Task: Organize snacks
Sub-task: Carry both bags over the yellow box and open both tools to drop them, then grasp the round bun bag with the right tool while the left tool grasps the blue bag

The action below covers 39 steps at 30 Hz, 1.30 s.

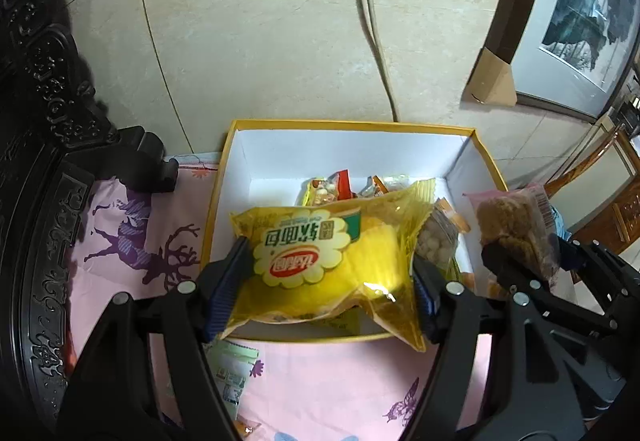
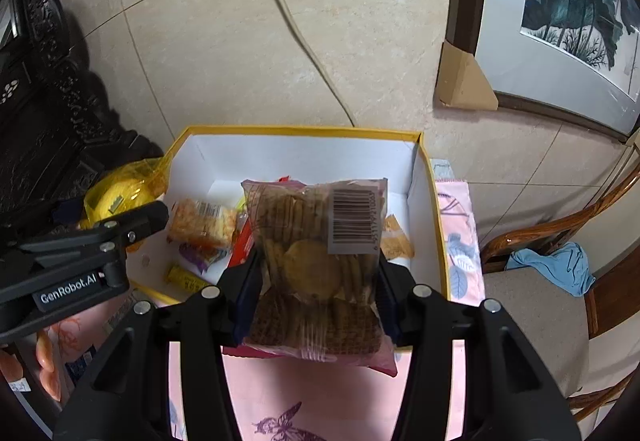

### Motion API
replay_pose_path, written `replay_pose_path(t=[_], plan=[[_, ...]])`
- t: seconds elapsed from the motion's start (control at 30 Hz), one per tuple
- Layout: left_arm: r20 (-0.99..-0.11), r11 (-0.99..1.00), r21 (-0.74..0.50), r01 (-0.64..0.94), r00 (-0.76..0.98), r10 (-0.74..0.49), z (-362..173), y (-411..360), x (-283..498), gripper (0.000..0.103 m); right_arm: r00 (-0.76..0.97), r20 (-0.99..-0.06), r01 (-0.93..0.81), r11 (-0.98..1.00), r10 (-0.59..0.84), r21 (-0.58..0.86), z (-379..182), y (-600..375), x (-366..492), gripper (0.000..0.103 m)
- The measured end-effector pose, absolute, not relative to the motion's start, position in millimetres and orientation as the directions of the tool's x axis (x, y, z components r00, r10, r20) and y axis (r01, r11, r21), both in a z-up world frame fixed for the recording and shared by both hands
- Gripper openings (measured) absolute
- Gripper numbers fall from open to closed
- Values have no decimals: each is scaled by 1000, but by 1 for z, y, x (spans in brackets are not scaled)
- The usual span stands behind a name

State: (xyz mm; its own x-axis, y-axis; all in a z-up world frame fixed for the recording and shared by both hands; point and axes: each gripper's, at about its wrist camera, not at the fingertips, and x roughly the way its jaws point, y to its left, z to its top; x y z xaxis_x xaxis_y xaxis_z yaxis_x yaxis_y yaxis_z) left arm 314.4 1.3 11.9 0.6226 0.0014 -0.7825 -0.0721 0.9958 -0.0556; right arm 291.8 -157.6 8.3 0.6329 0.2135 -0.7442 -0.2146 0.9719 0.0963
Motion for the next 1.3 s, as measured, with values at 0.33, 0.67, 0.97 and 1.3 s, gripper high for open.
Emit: replay_pose_path(t=[0.33,0.67,0.97,1.3], plan=[[-783,988,-44,-146,619,56,17,20,319,100,648,-742,-189,980,172,63,10,-159,305,73],[-774,988,-83,-133,632,20,40,63,275,100,646,-729,-236,967,227,92,20,-151,277,73],[-805,935,45,-352,541,242,4,136,175,100,490,-751,-513,843,444,163,-3,-76,210,73],[-890,899,17,-438,403,213,-94,153,74,100,210,-844,-677,696,494,239,-111,14,148,74]])
